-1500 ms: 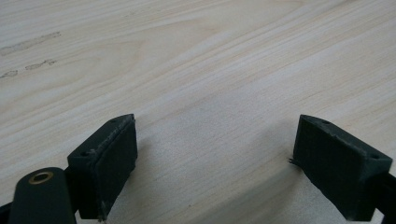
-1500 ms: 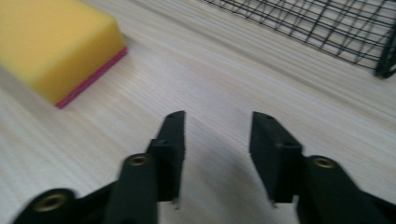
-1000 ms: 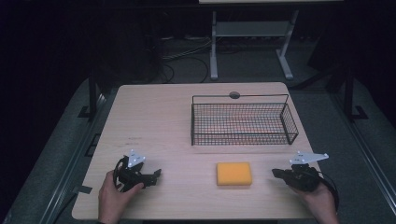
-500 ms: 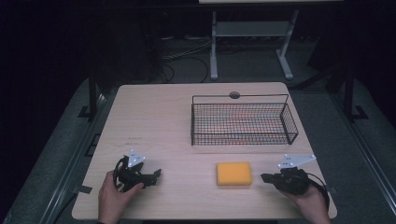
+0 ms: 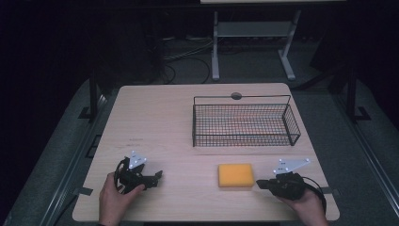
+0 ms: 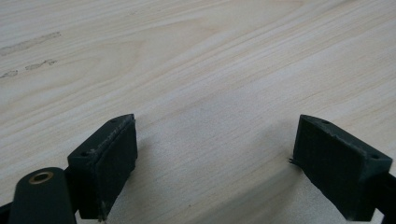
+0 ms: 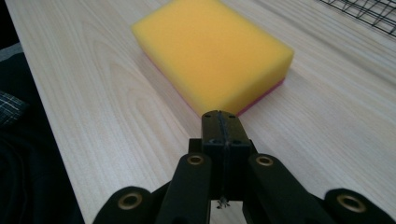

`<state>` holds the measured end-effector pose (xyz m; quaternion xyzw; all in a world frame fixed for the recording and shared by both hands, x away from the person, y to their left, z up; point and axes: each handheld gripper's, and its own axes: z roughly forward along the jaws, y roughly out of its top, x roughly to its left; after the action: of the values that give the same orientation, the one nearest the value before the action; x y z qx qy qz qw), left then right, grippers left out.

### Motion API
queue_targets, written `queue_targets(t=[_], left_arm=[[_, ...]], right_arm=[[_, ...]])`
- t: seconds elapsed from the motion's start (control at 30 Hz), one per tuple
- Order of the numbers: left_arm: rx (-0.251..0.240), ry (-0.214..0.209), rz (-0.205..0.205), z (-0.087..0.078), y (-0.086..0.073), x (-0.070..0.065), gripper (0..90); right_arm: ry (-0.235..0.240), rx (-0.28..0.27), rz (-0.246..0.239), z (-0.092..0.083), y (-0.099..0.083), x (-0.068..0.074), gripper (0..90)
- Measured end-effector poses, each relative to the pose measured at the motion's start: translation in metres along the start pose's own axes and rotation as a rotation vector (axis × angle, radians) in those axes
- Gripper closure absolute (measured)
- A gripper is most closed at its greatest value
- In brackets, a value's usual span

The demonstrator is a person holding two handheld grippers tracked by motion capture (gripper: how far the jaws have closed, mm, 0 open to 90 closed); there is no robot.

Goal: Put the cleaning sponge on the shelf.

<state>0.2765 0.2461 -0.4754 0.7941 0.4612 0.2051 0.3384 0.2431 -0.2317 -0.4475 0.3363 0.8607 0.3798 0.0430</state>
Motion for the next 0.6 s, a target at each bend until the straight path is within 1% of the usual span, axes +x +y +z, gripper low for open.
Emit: queue_targets(t=[0.1,0.17,0.33,0.47,0.6], left_arm=[[0.000,0.000,0.000,0.000,0.000,0.000,12.9],[0.000,0.000,0.000,0.000,0.000,0.000,12.9],[0.000,0.000,0.000,0.000,0.000,0.000,12.9],[0.001,0.000,0.001,0.000,0.000,0.000,12.9],[0.000,0.000,0.000,0.000,0.000,0.000,12.9]], right_arm=[[0.009,0.004,-0.008,0.002,0.001,0.002,89.6],[0.017,0.008,-0.021,0.005,0.002,0.004,89.5],[0.034,0.021,-0.032,0.010,0.004,0.007,89.6],[0.045,0.031,-0.036,0.015,0.006,0.008,89.5],[0.046,0.036,-0.045,0.019,0.008,0.008,89.6]])
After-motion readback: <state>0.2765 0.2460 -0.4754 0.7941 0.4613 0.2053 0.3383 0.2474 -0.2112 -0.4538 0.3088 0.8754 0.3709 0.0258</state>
